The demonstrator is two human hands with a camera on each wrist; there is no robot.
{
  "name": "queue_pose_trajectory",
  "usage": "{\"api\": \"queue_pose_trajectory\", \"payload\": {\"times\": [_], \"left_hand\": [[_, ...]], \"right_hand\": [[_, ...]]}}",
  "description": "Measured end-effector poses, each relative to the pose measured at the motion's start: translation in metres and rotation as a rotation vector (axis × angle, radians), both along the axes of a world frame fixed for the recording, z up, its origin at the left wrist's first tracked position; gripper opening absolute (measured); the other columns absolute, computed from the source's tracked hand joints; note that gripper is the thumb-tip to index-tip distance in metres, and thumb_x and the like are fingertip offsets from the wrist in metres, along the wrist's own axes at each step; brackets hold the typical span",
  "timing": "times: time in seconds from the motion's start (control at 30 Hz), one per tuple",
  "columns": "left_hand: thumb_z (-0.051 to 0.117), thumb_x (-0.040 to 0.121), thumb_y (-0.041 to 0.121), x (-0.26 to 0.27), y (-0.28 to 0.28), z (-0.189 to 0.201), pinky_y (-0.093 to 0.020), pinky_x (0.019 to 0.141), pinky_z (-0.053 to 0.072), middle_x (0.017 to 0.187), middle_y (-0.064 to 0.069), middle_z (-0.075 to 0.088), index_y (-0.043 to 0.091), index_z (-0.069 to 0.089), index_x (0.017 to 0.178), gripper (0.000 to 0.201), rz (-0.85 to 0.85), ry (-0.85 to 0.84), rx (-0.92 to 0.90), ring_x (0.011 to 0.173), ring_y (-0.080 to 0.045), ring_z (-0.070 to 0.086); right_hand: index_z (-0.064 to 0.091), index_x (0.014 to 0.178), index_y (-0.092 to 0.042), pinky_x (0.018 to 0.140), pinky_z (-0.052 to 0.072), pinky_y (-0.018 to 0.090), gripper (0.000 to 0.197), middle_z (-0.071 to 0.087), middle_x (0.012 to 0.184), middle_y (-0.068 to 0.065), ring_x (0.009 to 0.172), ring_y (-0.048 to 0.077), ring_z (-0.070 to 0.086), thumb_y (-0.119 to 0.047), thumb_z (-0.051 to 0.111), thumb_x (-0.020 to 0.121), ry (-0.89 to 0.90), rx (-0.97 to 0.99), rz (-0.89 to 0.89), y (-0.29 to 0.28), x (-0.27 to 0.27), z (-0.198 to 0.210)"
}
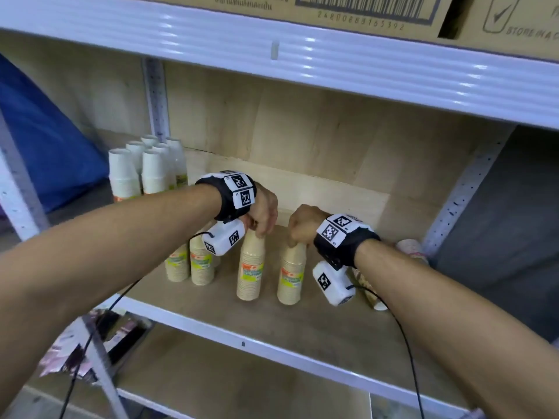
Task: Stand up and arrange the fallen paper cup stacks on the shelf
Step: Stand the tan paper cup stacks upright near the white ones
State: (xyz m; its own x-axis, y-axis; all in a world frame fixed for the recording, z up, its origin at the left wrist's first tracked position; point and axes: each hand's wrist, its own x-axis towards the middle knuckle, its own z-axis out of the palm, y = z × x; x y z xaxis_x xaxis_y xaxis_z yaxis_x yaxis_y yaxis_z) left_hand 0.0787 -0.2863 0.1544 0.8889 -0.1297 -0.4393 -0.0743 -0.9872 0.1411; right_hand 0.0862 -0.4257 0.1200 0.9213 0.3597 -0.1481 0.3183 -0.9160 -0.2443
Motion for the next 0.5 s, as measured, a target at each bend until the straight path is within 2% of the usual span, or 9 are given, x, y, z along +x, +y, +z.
{"api": "queue_pose_trajectory", "payload": {"times": [0.07, 0.13, 0.2, 0.27, 0.37, 0.43, 0.5], "left_hand": [[0.075, 0.08, 0.008, -0.009, 0.017, 0.003, -0.024, 0.061, 0.055, 0.08, -0.007, 0.066, 0.013, 0.072, 0.096, 0.017, 0.019, 0.012, 0.011, 0.066, -0.017, 0.062], [0.075, 0.081, 0.006, -0.017, 0.034, 0.006, -0.024, 0.06, 0.056, 0.086, -0.01, 0.065, 0.011, 0.071, 0.096, 0.017, 0.044, 0.037, -0.001, 0.074, -0.02, 0.06], [0.074, 0.082, 0.004, -0.026, 0.05, 0.009, -0.027, 0.063, 0.058, 0.086, -0.011, 0.064, 0.006, 0.07, 0.103, 0.022, 0.071, 0.055, -0.011, 0.078, -0.022, 0.06], [0.073, 0.082, 0.003, -0.036, 0.065, 0.012, -0.03, 0.065, 0.058, 0.084, -0.011, 0.063, 0.002, 0.068, 0.11, 0.029, 0.092, 0.073, -0.011, 0.075, -0.022, 0.06], [0.072, 0.083, 0.0, -0.051, 0.084, 0.017, -0.028, 0.059, 0.057, 0.078, -0.011, 0.06, 0.0, 0.066, 0.112, 0.029, 0.109, 0.082, -0.019, 0.066, -0.019, 0.058], [0.073, 0.083, 0.002, -0.058, 0.097, 0.018, -0.028, 0.06, 0.056, 0.081, -0.013, 0.06, 0.001, 0.067, 0.111, 0.029, 0.115, 0.074, -0.001, 0.069, -0.022, 0.058], [0.074, 0.081, 0.002, -0.063, 0.109, 0.016, -0.03, 0.06, 0.058, 0.086, -0.014, 0.062, 0.006, 0.069, 0.105, 0.025, 0.137, 0.067, 0.0, 0.074, -0.023, 0.061]], "right_hand": [[0.072, 0.102, -0.004, 0.054, 0.047, 0.022, 0.028, 0.068, 0.092, 0.008, 0.072, 0.019, 0.061, -0.013, 0.078, 0.076, 0.054, -0.016, 0.056, 0.015, -0.008, 0.005], [0.072, 0.1, -0.004, 0.066, 0.058, 0.03, 0.029, 0.071, 0.095, 0.009, 0.077, 0.022, 0.066, -0.014, 0.079, 0.073, 0.097, 0.006, 0.102, 0.032, -0.013, 0.006], [0.072, 0.097, -0.003, 0.076, 0.061, 0.038, 0.029, 0.072, 0.094, 0.012, 0.079, 0.026, 0.069, -0.014, 0.08, 0.071, 0.131, 0.045, 0.147, 0.048, -0.017, 0.007], [0.072, 0.094, -0.001, 0.074, 0.06, 0.041, 0.027, 0.07, 0.086, 0.012, 0.072, 0.027, 0.068, -0.013, 0.079, 0.072, 0.178, 0.071, 0.183, 0.064, -0.022, 0.009], [0.071, 0.09, 0.001, 0.075, 0.061, 0.046, 0.022, 0.069, 0.083, 0.015, 0.077, 0.033, 0.07, -0.01, 0.079, 0.073, 0.231, 0.094, 0.228, 0.088, -0.029, 0.015], [0.071, 0.09, 0.0, 0.077, 0.06, 0.051, 0.024, 0.07, 0.086, 0.017, 0.082, 0.036, 0.071, -0.011, 0.081, 0.071, 0.239, 0.092, 0.252, 0.103, -0.035, 0.017], [0.072, 0.092, 0.0, 0.077, 0.06, 0.052, 0.028, 0.069, 0.084, 0.016, 0.078, 0.036, 0.07, -0.012, 0.082, 0.07, 0.237, 0.103, 0.272, 0.116, -0.041, 0.018]]}}
